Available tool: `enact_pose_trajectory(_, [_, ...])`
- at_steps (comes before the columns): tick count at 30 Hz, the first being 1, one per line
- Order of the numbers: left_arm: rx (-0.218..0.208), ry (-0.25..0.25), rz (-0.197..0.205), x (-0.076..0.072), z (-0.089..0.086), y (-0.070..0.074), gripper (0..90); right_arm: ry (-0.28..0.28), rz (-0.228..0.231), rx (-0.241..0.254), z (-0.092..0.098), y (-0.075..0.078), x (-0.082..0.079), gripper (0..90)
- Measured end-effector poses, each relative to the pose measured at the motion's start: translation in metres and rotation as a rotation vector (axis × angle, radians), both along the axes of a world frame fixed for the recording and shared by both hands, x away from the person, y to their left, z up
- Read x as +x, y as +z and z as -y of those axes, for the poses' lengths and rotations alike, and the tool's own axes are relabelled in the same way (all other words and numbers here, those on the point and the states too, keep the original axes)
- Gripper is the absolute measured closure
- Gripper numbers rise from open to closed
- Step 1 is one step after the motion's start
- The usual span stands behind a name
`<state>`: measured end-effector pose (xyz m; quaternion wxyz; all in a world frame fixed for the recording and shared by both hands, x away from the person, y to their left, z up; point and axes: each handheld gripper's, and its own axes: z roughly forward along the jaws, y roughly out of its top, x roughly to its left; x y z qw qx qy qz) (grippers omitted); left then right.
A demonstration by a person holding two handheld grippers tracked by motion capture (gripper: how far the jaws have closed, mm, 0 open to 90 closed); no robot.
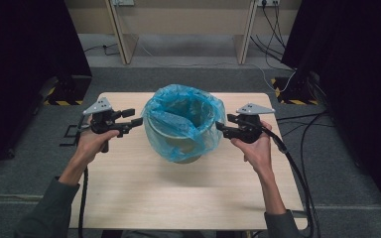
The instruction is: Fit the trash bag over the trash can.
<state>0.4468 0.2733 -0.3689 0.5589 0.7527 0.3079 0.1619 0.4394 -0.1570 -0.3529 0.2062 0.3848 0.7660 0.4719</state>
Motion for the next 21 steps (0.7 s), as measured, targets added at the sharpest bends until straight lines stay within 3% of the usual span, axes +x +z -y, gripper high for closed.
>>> enact_pose_trajectory(4, [0.004,-0.019,-0.006,-0.013,0.007,-0.003,35.0,0.002,-0.022,-0.027,-0.002,-0.011,0.011,66.2])
enact_pose_trajectory(5, [0.008,-0.024,-0.016,-0.017,0.011,-0.005,32.9,0.002,-0.022,-0.027,-0.002,-0.011,0.011,66.2])
enact_pose_trajectory(6, [0.016,-0.039,-0.024,-0.024,0.018,-0.011,31.0,0.02,-0.042,-0.04,-0.004,-0.017,0.015,74.0])
enact_pose_trajectory(8, [0.03,-0.041,-0.039,-0.028,0.025,-0.018,27.1,0.033,-0.053,-0.053,-0.006,-0.023,0.019,79.6])
enact_pose_trajectory(12, [0.045,-0.021,-0.069,-0.028,0.035,-0.032,20.1,0.058,-0.071,-0.038,-0.008,-0.032,0.022,85.4])
enact_pose_trajectory(15, [0.053,-0.015,-0.075,-0.025,0.039,-0.037,20.6,0.066,-0.069,-0.047,-0.01,-0.034,0.02,85.4])
enact_pose_trajectory(17, [0.055,-0.017,-0.073,-0.025,0.04,-0.038,22.3,0.062,-0.066,-0.044,-0.009,-0.033,0.019,84.1])
enact_pose_trajectory(19, [0.069,-0.032,-0.05,-0.025,0.043,-0.038,43.3,0.048,-0.061,-0.032,-0.007,-0.031,0.018,79.1])
enact_pose_trajectory(21, [0.09,-0.049,-0.027,-0.025,0.046,-0.038,58.1,0.039,-0.056,-0.025,-0.005,-0.028,0.016,75.0])
